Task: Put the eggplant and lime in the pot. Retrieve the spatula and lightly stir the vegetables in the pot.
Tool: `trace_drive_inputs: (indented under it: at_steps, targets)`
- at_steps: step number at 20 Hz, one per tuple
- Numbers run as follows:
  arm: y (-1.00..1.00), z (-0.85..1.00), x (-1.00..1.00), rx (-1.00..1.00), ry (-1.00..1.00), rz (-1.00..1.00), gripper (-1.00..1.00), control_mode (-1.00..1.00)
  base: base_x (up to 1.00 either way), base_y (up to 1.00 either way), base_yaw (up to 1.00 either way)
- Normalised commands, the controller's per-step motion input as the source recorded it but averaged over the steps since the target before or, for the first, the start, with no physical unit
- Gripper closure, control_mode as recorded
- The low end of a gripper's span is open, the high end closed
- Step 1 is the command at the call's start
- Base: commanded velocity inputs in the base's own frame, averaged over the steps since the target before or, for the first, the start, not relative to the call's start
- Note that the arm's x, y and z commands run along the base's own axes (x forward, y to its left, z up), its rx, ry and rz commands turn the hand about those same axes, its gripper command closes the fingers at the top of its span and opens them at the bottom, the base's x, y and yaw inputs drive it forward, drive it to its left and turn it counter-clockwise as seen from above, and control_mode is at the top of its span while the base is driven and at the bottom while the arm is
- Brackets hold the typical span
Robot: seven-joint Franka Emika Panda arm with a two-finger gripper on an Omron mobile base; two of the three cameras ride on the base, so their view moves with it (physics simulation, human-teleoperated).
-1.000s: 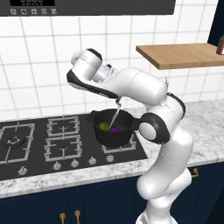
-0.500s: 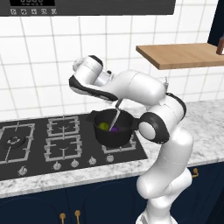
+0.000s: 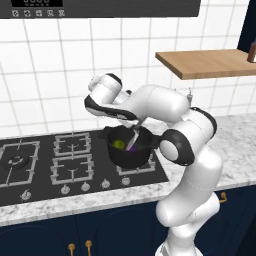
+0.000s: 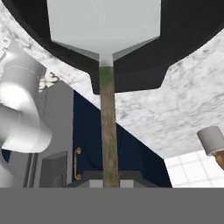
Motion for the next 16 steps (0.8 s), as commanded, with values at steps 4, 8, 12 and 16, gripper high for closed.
trace_drive_inputs:
  at_steps: [4, 8, 12, 16]
  targets:
    - [-0.42, 0.29, 0.03, -0.06, 0.08, -0.16, 1.00, -1.00, 0.00, 0.00, 0.00]
    - [0.10, 0.59, 0.01, 0.04, 0.05, -0.08, 1.00, -1.00, 0.00, 0.00, 0.00]
    - [0.35, 0.42, 0.00, 0.14, 0.00, -0.02, 1.00, -1.00, 0.00, 0.00, 0.00]
    - [0.17, 0.09, 0.00, 0.08, 0.00, -0.04, 1.00, -1.00, 0.00, 0.00, 0.00]
